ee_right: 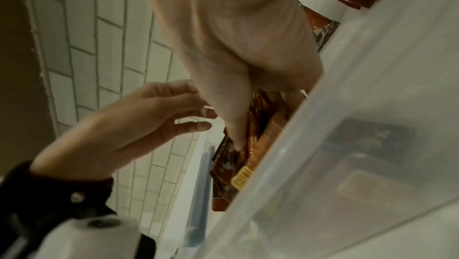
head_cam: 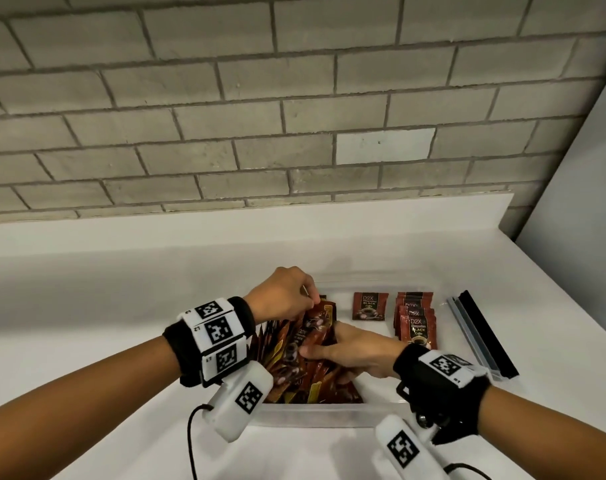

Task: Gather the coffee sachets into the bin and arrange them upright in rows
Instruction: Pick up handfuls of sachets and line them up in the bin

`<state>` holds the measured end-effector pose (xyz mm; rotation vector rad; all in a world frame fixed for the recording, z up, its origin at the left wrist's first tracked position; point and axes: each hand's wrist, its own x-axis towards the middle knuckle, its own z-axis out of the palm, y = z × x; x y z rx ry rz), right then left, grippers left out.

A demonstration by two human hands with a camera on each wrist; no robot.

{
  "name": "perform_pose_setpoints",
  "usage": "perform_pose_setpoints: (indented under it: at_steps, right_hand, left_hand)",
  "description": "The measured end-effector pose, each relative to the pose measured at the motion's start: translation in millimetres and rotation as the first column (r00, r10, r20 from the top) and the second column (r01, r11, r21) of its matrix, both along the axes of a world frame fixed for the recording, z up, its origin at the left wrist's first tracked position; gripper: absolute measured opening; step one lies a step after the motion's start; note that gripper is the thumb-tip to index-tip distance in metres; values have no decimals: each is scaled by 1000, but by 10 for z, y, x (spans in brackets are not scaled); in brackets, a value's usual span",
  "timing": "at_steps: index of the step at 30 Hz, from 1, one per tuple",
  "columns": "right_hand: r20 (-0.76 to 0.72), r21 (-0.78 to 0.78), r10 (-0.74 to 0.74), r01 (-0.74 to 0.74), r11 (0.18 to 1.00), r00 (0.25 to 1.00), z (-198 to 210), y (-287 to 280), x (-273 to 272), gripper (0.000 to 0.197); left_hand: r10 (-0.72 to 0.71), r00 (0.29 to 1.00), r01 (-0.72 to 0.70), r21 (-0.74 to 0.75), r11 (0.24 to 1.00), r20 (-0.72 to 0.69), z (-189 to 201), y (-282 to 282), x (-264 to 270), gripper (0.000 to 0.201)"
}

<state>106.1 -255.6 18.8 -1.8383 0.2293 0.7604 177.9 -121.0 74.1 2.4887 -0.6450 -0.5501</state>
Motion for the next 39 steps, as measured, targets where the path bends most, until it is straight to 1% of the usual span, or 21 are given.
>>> perform_pose_setpoints:
  at_steps: [2,4,8,11,14,16,20,25,27,29,31,32,33,34,35,36,37,38,39]
  right_hand:
    - [4,12,-26,26,1000,1000,42,-21,-22,16]
    - [29,9,-67,66,998,997,88,-55,-42,13]
    - [133,-3,-184,186,983,974,138,-74,-49,25]
    - [245,-64,-192,213,975,950,182,-44,-25,26]
    - [260,-54,-192,212,976,946,267,-12,-28,31]
    - [288,-89,-170,203,975,942,322,-8,-38,32]
    - [316,-104,-180,222,969,932,409,-51,-44,26]
    - [320,-15,-258,277,961,912,544,-119,-87,19]
    - [322,27,-301,309,951,898,587,-172,-107,20]
    - [329,83,-345,337,938,879,638,-225,-131,21]
    - [335,168,-391,354,920,857,701,-265,-167,21]
    - [334,221,-411,354,909,848,735,-272,-191,21]
    - [336,270,-425,347,898,840,761,-275,-215,20]
    - [344,304,-431,336,892,834,779,-266,-239,20]
    - [355,325,-433,325,888,829,785,-253,-261,19]
    - [369,336,-433,316,887,823,784,-232,-282,18]
    - [382,346,-438,314,884,814,775,-206,-303,16]
    - [399,353,-449,318,880,800,765,-188,-330,15]
    - [420,352,-456,322,879,785,747,-178,-353,14]
  left_hand:
    - [-18,999,18,7,1000,36,-5,31,4,16]
    - [-33,997,32,18,999,65,-3,65,7,16]
    - [-30,997,30,8,1000,66,17,168,-12,14]
    - [-44,998,44,7,999,42,50,277,-71,19]
    - [-37,999,36,23,999,37,116,370,-149,29]
    - [8,999,-9,20,1000,53,182,429,-183,33]
    - [124,989,-122,-37,992,78,280,542,-207,40]
    - [223,975,-223,-128,966,-10,285,609,-303,46]
    - [274,960,-280,-178,943,-60,264,604,-348,54]
    - [324,938,-344,-233,910,-120,233,596,-392,65]
    - [337,918,-387,-295,874,-207,197,565,-454,77]
    - [328,903,-413,-346,843,-277,193,526,-499,83]
    - [311,878,-450,-406,795,-364,191,475,-548,87]
    - [269,844,-492,-470,733,-463,202,409,-610,86]
    - [185,804,-527,-531,664,-565,215,337,-672,78]
    - [63,754,-553,-581,597,-653,231,264,-730,67]
    - [-53,701,-578,-610,542,-711,241,198,-778,59]
    - [-129,653,-610,-619,494,-746,255,138,-830,54]
    - [-171,614,-645,-615,453,-771,256,90,-864,52]
